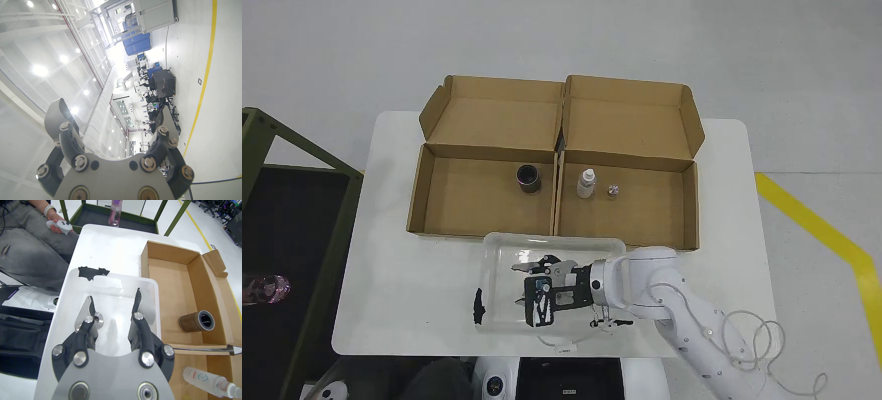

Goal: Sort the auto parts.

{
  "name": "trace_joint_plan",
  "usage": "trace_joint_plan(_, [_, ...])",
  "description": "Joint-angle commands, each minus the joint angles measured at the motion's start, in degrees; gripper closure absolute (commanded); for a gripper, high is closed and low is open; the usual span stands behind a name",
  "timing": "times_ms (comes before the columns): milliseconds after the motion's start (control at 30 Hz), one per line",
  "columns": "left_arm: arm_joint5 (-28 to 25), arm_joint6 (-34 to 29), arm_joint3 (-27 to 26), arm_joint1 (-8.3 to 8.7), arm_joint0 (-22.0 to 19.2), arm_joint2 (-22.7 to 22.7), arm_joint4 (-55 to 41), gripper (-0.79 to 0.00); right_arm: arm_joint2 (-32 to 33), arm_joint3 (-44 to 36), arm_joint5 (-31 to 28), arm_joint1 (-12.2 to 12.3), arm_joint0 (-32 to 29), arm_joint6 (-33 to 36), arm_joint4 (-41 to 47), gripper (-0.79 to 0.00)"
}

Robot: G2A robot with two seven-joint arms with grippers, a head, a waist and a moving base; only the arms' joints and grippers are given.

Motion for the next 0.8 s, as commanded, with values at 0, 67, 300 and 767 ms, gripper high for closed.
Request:
trace_joint_plan(0, [0.0, 0.0, 0.0, 0.0, 0.0, 0.0, 0.0, -0.785, 0.0, 0.4, -0.2, 0.3, -0.7, -0.6, -1.0, -0.382])
trace_joint_plan(67, [0.0, 0.0, 0.0, 0.0, 0.0, 0.0, 0.0, -0.785, 0.0, 0.9, -0.2, 0.5, -1.2, -1.1, -1.8, -0.382])
trace_joint_plan(300, [0.0, 0.0, 0.0, 0.0, 0.0, 0.0, 0.0, -0.785, -1.9, 2.8, 0.6, 0.8, -1.5, -2.2, -5.4, -0.382])
trace_joint_plan(767, [0.0, 0.0, 0.0, 0.0, 0.0, 0.0, 0.0, -0.785, -6.7, 8.7, 2.5, 0.4, 1.0, -2.9, -9.1, -0.4])
